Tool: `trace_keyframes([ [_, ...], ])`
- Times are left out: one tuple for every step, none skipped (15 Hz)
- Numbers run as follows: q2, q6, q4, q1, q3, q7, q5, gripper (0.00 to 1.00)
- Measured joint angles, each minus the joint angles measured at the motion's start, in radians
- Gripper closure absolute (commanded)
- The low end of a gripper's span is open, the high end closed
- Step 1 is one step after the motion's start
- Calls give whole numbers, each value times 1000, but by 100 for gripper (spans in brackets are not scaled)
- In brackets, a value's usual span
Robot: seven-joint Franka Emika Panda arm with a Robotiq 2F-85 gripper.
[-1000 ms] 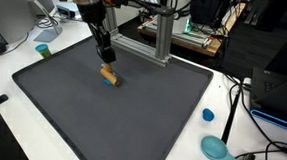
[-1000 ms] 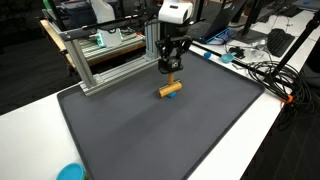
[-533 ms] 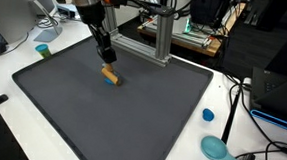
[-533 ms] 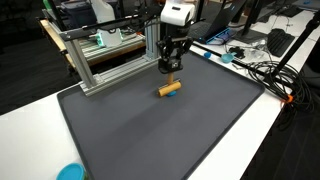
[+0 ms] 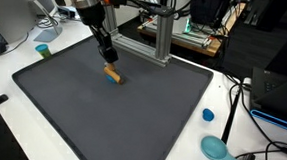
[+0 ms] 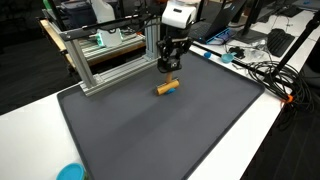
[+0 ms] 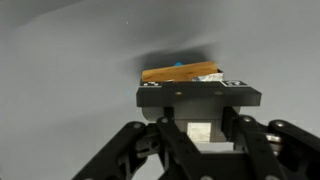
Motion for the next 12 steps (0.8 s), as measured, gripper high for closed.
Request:
trace_keyframes([
  [1,-5,1,0,0,0,0,78],
  [1,-10,1,0,0,0,0,78],
  [1,-14,1,0,0,0,1,78],
  [2,-14,1,0,0,1,1,78],
  [2,-12,1,0,0,1,1,78],
  [4,-2,1,1,0,1,1,78],
  [6,17,1,1,0,1,-1,78],
  [9,36,1,1,0,1,-3,78],
  [9,43,0,1,0,1,-3,78],
  [9,48,0,1,0,1,-4,78],
  [9,51,-1,2,0,1,-4,78],
  [9,54,-1,2,0,1,-4,78],
])
